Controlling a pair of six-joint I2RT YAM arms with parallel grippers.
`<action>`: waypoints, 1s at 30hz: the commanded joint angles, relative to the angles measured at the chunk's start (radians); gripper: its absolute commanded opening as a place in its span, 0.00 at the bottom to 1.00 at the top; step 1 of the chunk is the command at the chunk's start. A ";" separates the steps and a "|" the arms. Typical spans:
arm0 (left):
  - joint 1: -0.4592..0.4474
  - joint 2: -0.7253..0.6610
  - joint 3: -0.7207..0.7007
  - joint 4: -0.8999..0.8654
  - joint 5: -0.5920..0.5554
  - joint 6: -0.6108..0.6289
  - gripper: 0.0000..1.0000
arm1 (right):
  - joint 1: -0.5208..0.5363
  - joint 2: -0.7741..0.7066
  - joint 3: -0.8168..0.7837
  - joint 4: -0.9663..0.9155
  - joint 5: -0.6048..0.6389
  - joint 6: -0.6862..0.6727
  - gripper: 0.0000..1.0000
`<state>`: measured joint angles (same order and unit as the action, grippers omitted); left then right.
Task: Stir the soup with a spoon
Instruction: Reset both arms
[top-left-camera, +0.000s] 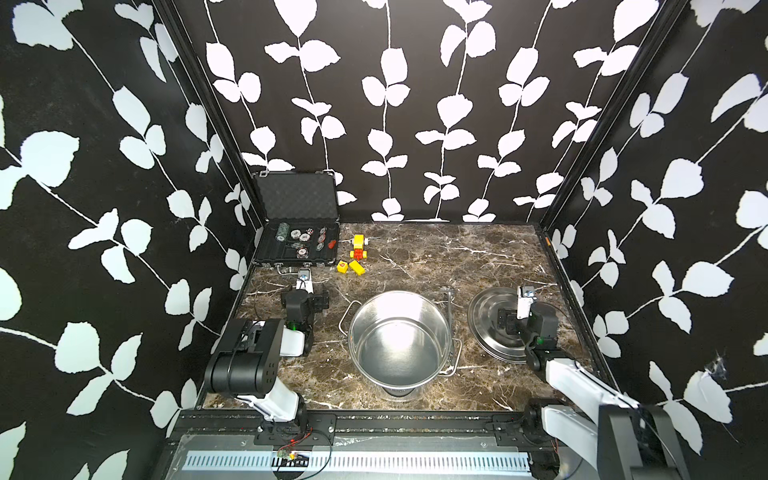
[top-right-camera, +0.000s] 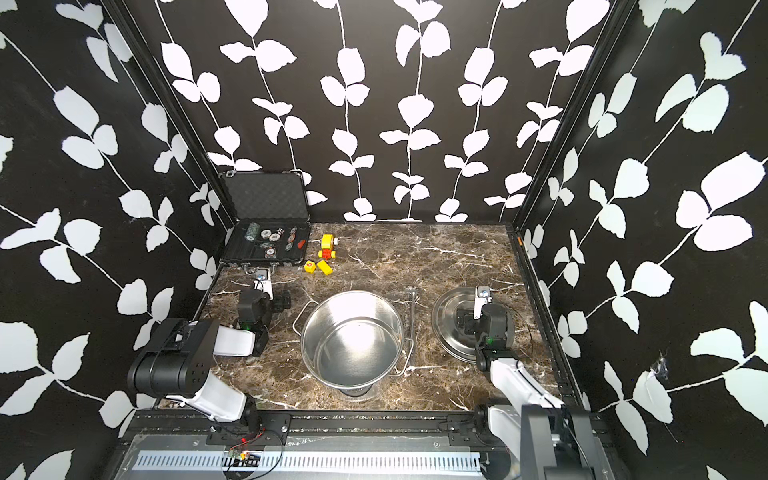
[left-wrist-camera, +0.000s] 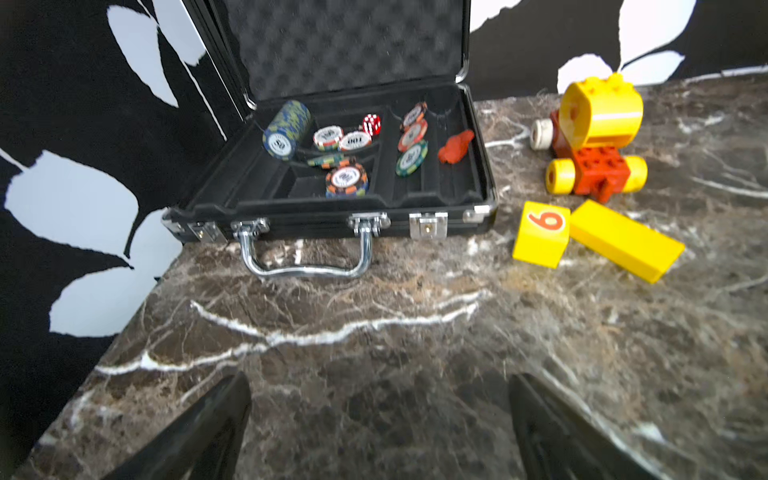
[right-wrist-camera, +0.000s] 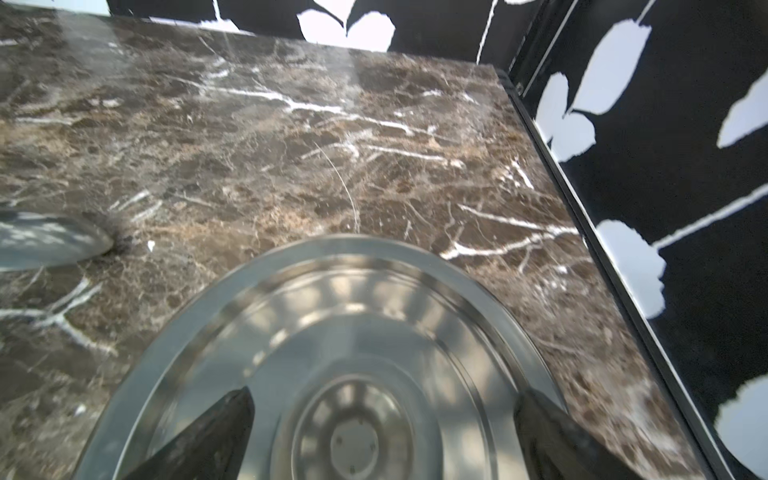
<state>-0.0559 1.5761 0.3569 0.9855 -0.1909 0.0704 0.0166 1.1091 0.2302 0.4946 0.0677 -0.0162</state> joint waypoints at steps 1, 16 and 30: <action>0.003 -0.007 0.007 0.008 -0.015 -0.001 0.99 | -0.007 0.072 -0.003 0.292 -0.030 -0.004 1.00; 0.004 -0.010 0.046 -0.072 0.128 0.048 0.99 | -0.009 0.418 0.156 0.386 -0.072 -0.002 0.99; 0.004 -0.011 0.047 -0.075 0.127 0.048 0.99 | -0.010 0.423 0.179 0.340 -0.049 0.007 0.99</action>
<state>-0.0559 1.5761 0.3901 0.9253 -0.0704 0.1066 0.0120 1.5417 0.4030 0.8272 0.0071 -0.0116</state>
